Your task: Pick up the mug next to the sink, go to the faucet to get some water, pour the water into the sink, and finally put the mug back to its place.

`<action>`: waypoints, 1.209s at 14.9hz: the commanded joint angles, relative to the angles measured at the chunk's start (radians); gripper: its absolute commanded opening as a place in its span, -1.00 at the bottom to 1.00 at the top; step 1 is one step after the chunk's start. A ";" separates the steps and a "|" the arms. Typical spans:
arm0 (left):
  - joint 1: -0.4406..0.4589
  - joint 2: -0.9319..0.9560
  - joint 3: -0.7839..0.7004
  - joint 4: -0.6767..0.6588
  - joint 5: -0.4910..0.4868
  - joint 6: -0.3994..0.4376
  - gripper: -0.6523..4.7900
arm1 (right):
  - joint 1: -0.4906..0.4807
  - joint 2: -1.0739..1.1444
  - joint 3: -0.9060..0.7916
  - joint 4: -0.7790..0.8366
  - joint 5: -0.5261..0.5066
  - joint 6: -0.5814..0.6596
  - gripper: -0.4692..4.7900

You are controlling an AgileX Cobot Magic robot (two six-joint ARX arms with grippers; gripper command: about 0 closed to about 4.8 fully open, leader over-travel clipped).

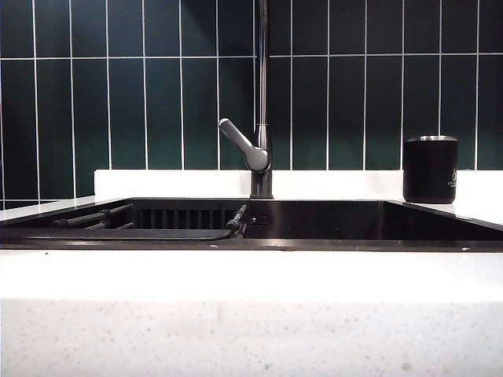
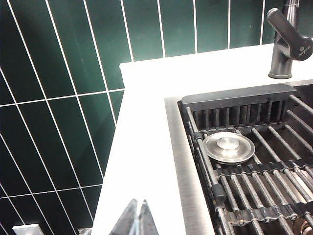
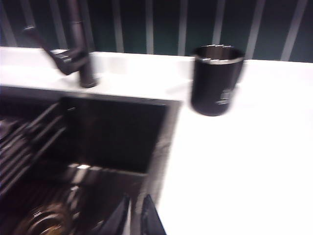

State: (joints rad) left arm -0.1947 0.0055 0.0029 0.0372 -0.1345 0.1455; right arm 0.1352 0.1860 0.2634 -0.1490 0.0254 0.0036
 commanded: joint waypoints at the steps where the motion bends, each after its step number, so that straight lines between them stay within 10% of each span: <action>1: 0.000 0.001 0.004 0.008 0.000 0.003 -0.78 | 0.000 -0.004 0.000 0.009 0.029 0.005 -0.63; 18: 0.000 0.001 0.004 0.002 0.000 0.004 -0.78 | -0.002 -0.185 -0.262 0.173 0.077 0.002 -0.63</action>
State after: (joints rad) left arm -0.1947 0.0055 0.0029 0.0330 -0.1345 0.1459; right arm 0.1341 0.0193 0.0067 0.0410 0.1017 0.0044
